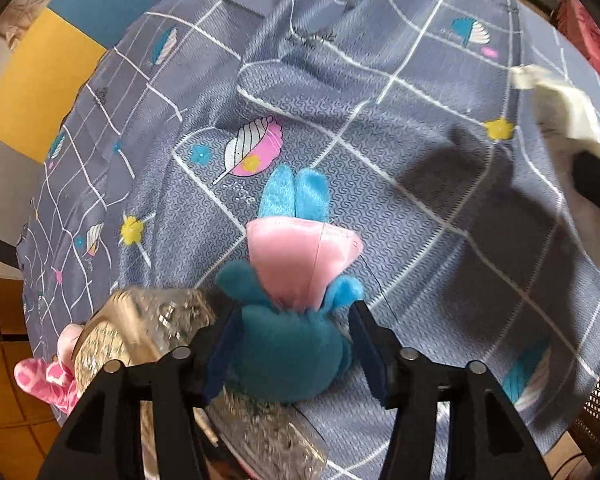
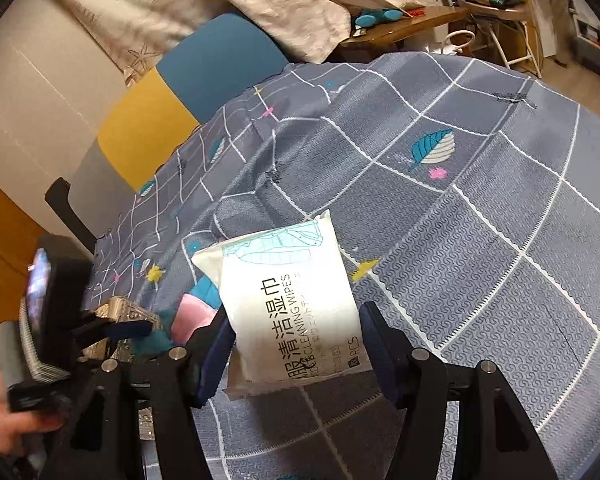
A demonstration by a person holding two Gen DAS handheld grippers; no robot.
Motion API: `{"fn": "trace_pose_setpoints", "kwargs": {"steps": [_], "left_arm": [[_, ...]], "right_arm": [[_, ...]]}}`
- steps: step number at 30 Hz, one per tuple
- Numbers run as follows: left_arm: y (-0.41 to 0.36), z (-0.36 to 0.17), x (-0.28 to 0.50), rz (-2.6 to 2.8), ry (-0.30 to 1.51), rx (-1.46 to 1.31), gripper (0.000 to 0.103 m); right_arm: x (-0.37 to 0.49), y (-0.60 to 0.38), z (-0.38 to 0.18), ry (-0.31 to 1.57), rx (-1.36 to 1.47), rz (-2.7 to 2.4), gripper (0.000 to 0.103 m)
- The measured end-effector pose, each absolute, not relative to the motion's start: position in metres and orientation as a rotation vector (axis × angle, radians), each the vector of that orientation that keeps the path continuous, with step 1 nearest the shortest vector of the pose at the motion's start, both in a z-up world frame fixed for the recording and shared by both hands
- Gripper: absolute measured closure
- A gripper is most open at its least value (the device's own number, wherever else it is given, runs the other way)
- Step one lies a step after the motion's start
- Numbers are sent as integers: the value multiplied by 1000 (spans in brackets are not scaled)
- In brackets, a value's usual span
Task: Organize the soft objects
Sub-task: 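Grasp the blue bunny plush by its pink ears with the left gripper while the right holds the wipes, then carry the blue bunny toward the gold tray with the left gripper while the right carries the wipes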
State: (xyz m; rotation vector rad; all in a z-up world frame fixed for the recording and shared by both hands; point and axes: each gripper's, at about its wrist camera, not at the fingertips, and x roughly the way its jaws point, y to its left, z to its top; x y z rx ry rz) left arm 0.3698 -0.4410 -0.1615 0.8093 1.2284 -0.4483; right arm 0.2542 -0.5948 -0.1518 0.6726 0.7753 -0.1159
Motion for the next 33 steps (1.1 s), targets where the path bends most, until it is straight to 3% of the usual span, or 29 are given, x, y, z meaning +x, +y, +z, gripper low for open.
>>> {"fn": "trace_pose_setpoints", "kwargs": {"steps": [15, 17, 23, 33], "left_arm": [[-455, -207, 395, -322, 1297, 906, 43], [-455, -206, 393, -319, 1269, 906, 51], [-447, -198, 377, -323, 1186, 832, 64], [-434, -135, 338, -464, 1032, 561, 68]], "right_arm": [[249, -597, -152, 758, 690, -97, 40], [249, -596, -151, 757, 692, -98, 40], [249, -597, -151, 758, 697, -101, 40], [248, -597, -153, 769, 690, -119, 40]]}}
